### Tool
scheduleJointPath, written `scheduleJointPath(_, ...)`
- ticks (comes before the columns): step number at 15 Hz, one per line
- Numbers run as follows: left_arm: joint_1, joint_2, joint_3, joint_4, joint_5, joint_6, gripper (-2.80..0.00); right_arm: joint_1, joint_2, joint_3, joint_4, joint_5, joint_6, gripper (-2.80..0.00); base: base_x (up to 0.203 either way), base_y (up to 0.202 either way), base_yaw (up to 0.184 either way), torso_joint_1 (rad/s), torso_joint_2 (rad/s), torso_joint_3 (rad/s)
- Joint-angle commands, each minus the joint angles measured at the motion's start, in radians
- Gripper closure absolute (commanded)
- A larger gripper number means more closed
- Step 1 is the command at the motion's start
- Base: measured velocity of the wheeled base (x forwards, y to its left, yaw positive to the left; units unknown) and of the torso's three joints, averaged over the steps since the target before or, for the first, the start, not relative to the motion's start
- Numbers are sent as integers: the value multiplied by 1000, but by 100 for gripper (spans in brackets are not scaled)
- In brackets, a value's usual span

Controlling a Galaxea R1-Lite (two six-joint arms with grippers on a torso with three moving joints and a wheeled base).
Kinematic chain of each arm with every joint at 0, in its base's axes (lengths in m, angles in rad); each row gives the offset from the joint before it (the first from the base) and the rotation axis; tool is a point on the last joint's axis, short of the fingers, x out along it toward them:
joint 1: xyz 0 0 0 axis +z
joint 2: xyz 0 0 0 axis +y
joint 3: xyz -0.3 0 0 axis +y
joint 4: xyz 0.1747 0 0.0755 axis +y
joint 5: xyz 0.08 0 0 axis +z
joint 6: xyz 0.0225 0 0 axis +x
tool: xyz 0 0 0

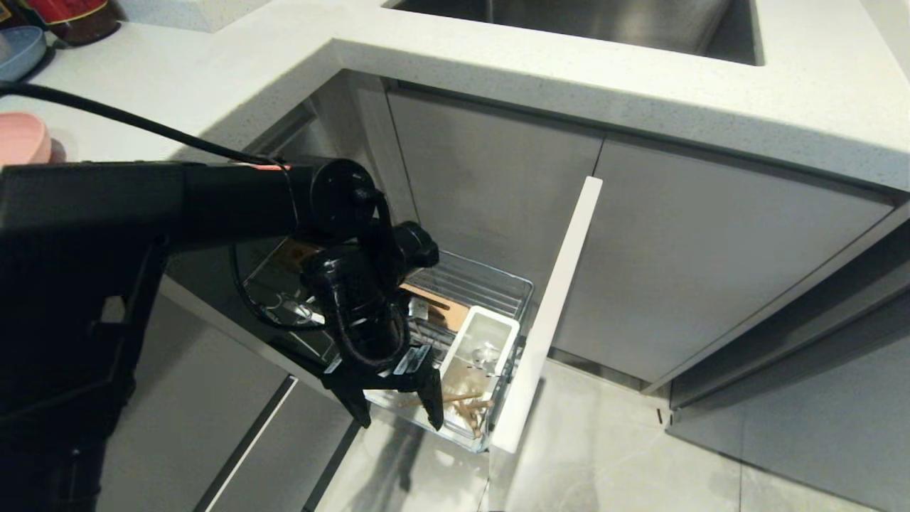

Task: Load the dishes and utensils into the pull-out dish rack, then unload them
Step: Take the chopsticks out of the cupboard

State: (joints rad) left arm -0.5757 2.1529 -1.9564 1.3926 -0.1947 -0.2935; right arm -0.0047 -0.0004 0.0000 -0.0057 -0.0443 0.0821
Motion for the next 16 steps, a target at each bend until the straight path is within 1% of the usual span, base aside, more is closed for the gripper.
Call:
scheduleJointPath(1,2,41,-1,3,0,-3,-280,0,-4,0,0,0,1,0,0,0,0,0,0,0)
scheduleJointPath(10,-3,87,-4,-3,-3,-3,-280,0,-4,0,0,0,1,0,0,0,0,0,0,0)
scheduleJointPath(13,-4,82,-3,-47,-12,-12,-280,0,-4,0,0,0,1,0,0,0,0,0,0,0)
scheduleJointPath(14,-4,78,-4,-52,-13,-13,0,0,-4,0,0,0,1,0,0,0,0,0,0,0)
scheduleJointPath(16,-6,71,-4,-55,-14,-13,0,0,-4,0,0,0,1,0,0,0,0,0,0,0)
